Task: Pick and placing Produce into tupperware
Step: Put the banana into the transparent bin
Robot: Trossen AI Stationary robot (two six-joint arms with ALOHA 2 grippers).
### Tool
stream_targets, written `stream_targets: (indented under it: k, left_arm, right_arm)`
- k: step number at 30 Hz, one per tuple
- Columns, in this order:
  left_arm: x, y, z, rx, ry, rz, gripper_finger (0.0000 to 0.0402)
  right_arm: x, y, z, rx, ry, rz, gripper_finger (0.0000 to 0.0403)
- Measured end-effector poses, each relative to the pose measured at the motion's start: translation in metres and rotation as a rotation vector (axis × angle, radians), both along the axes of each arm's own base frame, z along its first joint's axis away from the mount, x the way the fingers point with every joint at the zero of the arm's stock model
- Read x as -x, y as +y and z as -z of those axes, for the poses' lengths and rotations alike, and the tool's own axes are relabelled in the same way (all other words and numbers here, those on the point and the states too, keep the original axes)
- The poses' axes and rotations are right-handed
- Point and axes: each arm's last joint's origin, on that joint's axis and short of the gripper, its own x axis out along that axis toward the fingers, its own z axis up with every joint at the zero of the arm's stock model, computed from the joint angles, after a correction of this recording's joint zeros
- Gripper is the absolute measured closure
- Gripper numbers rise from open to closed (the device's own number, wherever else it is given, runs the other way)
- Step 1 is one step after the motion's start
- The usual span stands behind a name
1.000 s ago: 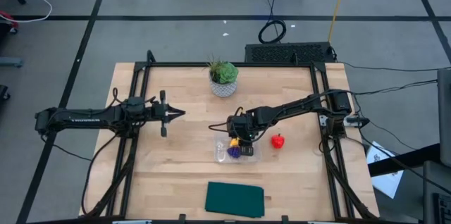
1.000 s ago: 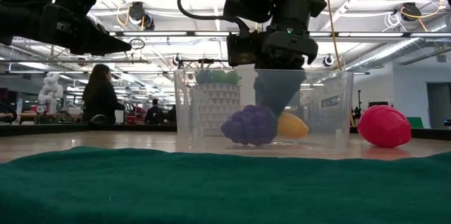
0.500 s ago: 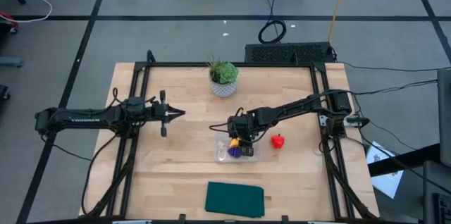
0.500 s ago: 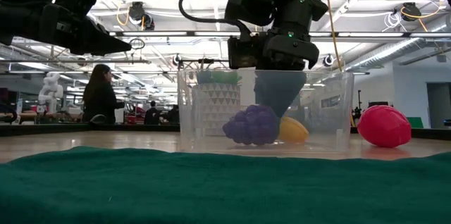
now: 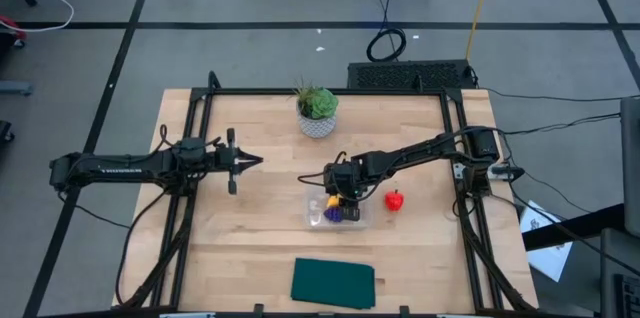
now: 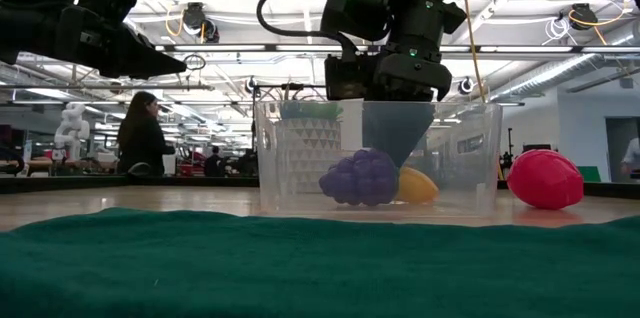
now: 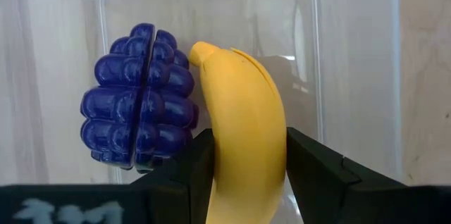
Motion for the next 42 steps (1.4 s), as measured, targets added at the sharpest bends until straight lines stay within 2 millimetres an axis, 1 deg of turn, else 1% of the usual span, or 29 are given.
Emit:
stream_targets:
  k: [15,34,42]
  left_arm:
    - [0.0000,0.0000,0.0000,0.000,0.000,0.000,0.0376]
    - [0.0000,0.0000,0.0000,0.000,0.000,0.000,0.0376]
    - [0.0000,0.0000,0.0000,0.000,0.000,0.000,0.0376]
  right_arm:
    - [-0.0010,-0.0005,-0.0002,-0.002,-0.011,0.008,0.0253]
    - [-0.0007,-0.0005,0.0004,0.002,-0.007,0.005,0.0202]
    - [-0.0007,-0.0005,0.0004,0.002,-0.008,0.004,0.0166]
